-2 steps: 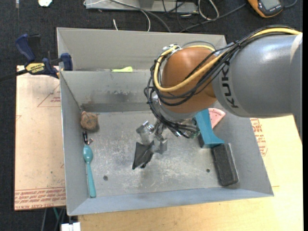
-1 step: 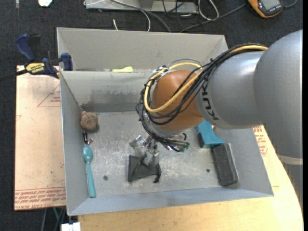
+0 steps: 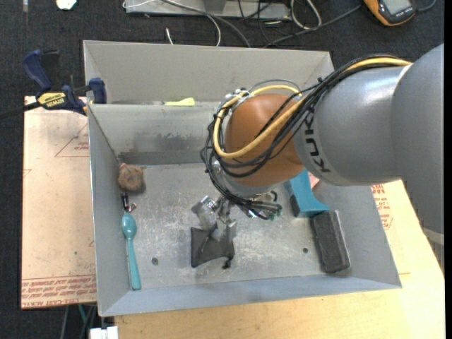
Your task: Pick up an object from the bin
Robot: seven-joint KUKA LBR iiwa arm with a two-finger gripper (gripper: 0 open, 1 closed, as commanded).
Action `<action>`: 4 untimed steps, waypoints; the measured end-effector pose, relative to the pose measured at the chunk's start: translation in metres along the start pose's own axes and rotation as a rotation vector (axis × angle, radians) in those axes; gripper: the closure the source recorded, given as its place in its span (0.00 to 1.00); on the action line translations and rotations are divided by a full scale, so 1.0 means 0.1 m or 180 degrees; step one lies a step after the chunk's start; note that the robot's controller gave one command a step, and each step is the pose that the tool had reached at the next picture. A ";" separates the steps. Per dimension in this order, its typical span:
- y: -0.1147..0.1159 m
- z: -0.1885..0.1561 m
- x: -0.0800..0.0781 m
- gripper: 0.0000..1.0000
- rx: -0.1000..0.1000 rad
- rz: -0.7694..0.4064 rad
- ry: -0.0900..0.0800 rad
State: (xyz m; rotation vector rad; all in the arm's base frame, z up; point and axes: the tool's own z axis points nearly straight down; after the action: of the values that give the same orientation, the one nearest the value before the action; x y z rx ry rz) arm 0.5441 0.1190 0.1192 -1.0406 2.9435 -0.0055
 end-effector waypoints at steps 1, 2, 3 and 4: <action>-0.16 -0.18 0.01 1.00 0.0027 -0.0682 -0.0044; -0.12 -0.71 -0.08 1.00 0.0006 -0.1025 -0.0022; -0.36 -0.53 0.06 1.00 0.0025 -0.0846 -0.0044; -0.34 0.36 -0.08 1.00 0.0047 -0.1933 -0.0064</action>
Offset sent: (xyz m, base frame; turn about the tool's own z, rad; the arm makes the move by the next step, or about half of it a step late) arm 0.0247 0.0165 0.2040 0.0139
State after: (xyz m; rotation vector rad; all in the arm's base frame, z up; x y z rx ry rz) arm 0.5727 0.0976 0.0836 -1.8603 2.4803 -0.0253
